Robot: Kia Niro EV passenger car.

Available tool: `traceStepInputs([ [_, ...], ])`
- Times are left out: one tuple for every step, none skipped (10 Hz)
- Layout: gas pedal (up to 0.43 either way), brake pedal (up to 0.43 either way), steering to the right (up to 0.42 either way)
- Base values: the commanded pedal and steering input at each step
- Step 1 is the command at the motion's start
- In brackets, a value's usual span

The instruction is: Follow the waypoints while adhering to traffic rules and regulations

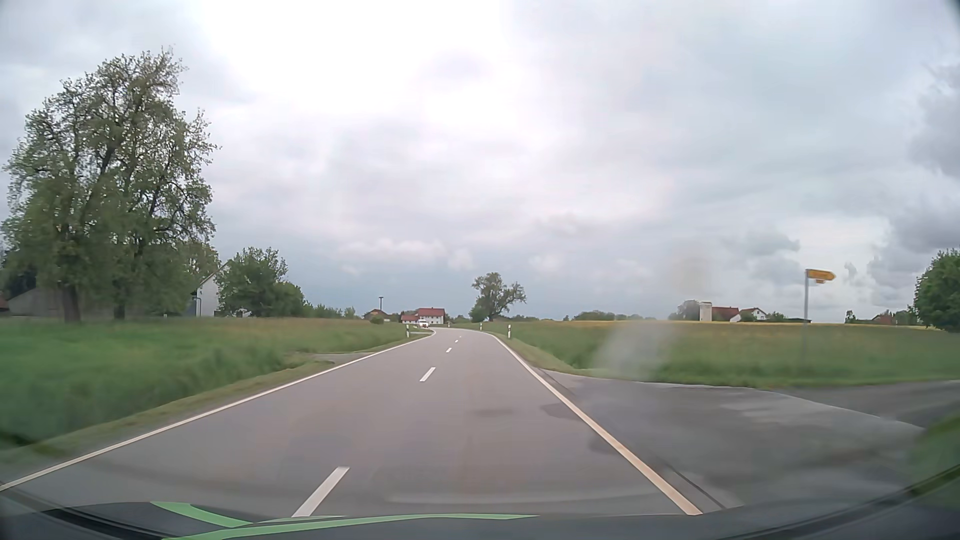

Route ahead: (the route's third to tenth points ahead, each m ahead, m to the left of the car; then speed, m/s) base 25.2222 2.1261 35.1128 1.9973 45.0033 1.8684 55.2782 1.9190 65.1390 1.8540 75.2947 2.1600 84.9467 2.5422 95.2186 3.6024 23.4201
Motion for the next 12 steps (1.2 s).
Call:
traceStepInputs([
  [0.0, 0.0, 0.0],
  [0.0, 0.0, 0.0],
  [0.0, 0.0, 0.0],
  [0.0, 0.0, 0.0],
  [0.067, 0.0, 0.001],
  [0.087, 0.0, 0.004],
  [0.087, 0.0, 0.007],
  [0.098, 0.0, 0.007],
  [0.11, 0.0, 0.007],
  [0.11, 0.0, 0.007],
  [0.11, 0.0, 0.006],
  [0.11, 0.0, 0.003],
])
